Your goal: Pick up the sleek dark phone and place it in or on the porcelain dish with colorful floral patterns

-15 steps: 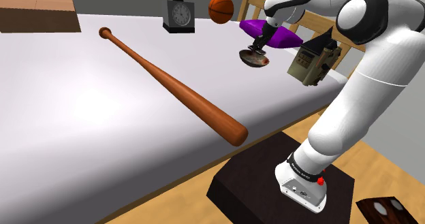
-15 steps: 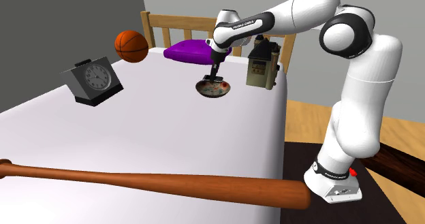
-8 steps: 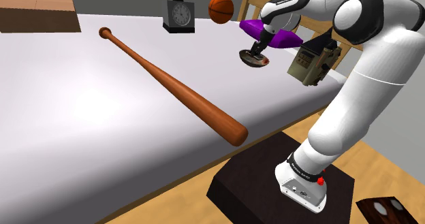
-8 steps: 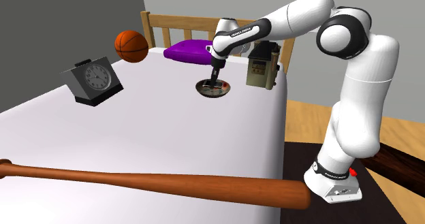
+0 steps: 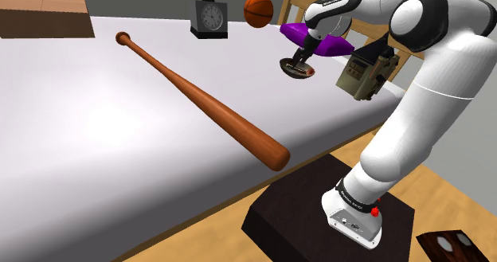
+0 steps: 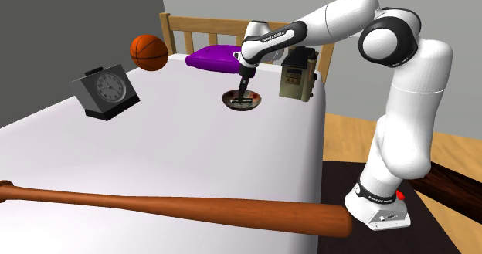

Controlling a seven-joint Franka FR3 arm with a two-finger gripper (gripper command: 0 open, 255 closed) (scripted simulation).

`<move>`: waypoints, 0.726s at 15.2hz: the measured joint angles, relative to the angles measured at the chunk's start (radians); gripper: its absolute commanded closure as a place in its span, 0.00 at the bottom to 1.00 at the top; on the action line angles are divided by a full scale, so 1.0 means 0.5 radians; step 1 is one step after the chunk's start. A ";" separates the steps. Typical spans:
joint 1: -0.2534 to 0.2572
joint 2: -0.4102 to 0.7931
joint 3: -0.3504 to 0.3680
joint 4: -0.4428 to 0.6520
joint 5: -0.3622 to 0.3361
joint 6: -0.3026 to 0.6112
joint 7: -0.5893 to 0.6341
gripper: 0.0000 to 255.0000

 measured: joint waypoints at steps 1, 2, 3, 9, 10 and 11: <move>0.000 0.000 0.000 0.000 0.000 0.000 0.000 0.00; 0.000 0.000 0.000 0.000 0.000 0.000 0.000 0.00; 0.000 0.000 0.000 0.000 0.000 0.000 0.000 0.00; 0.000 -0.124 -0.019 0.076 -0.072 -0.185 0.040 0.00; 0.002 -0.125 -0.018 0.089 -0.074 -0.199 0.046 0.00; 0.002 -0.128 -0.018 0.091 -0.076 -0.204 0.048 0.00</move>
